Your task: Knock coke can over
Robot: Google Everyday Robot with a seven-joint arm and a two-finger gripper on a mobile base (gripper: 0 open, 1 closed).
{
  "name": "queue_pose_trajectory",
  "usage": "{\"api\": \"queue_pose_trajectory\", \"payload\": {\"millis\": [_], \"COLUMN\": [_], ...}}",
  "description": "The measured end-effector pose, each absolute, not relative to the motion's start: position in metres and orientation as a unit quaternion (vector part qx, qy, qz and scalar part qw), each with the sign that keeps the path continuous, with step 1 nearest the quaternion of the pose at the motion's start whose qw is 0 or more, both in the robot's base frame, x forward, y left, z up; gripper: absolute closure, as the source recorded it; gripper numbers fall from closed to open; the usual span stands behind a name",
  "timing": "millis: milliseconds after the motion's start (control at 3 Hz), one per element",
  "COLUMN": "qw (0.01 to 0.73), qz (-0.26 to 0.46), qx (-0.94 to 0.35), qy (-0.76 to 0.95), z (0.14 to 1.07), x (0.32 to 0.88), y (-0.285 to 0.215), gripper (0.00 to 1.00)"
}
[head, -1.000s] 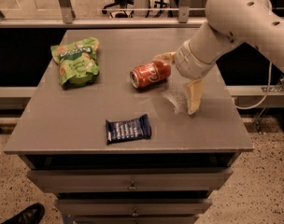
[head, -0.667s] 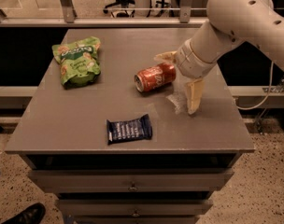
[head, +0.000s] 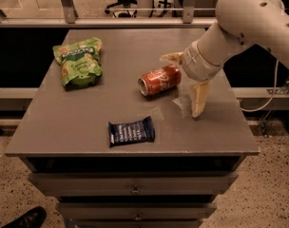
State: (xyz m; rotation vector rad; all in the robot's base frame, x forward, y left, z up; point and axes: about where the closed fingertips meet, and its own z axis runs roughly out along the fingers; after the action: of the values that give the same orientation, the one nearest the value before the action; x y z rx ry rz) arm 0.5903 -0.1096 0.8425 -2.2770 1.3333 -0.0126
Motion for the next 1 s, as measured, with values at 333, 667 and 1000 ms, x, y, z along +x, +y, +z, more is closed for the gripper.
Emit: {"api": "queue_pose_trajectory", "payload": {"millis": [333, 667, 1000], "qw": [0.255, 0.255, 0.26], "qz": [-0.006, -0.006, -0.009], "qx": [-0.83, -0.83, -0.825], "qy": [0.496, 0.496, 0.502], "z": [0.8428, 0.8446, 0.8455], "x": [0.588, 0.588, 0.5863], "y": [-0.1125, -0.1125, -0.116], "gripper": [0.0, 0.0, 0.0]}}
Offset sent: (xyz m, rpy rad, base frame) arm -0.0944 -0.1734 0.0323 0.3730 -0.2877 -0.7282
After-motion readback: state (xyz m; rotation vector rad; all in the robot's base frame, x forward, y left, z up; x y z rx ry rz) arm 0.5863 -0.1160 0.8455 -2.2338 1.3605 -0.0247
